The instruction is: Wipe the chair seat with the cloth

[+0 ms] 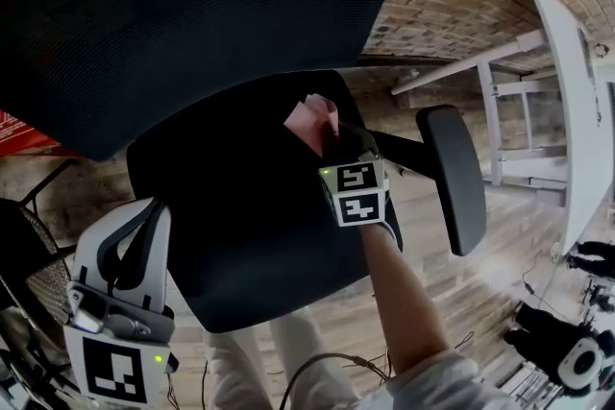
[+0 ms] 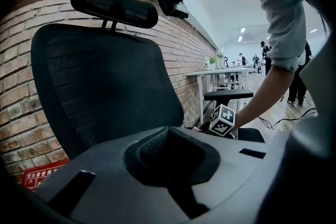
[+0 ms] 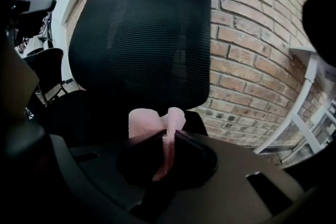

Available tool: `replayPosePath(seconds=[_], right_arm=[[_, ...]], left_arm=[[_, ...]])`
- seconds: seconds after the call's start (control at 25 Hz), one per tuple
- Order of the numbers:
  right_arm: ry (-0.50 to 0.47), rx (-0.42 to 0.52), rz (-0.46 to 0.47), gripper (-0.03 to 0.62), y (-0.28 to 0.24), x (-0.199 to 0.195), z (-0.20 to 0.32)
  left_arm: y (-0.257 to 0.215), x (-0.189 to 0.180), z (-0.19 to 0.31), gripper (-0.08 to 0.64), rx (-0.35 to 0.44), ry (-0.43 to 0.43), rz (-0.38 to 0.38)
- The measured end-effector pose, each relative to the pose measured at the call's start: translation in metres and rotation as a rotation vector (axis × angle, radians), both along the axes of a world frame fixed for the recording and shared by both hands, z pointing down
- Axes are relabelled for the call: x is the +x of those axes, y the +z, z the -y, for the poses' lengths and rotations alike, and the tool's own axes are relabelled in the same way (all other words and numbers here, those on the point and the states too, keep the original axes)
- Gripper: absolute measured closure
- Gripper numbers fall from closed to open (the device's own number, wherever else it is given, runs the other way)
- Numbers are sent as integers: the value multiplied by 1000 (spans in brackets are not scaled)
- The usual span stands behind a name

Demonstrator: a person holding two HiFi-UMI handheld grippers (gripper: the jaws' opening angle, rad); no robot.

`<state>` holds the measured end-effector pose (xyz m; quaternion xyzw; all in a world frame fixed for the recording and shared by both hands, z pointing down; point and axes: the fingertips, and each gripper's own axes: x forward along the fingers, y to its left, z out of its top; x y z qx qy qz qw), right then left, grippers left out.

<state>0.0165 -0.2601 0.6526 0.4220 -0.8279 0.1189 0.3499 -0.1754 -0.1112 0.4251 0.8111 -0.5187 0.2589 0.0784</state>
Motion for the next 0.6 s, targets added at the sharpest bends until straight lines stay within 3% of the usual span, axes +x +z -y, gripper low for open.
replayPosePath(seconds=[0.28,0.6], right_arm=[[64,17,-21,534,-8,39,7],[89,-29,71,534,-8,22,-18]], left_arm=[[1,9,-3,541,-21,8,13],[-11,-1,-9,541,-1,-1,37]])
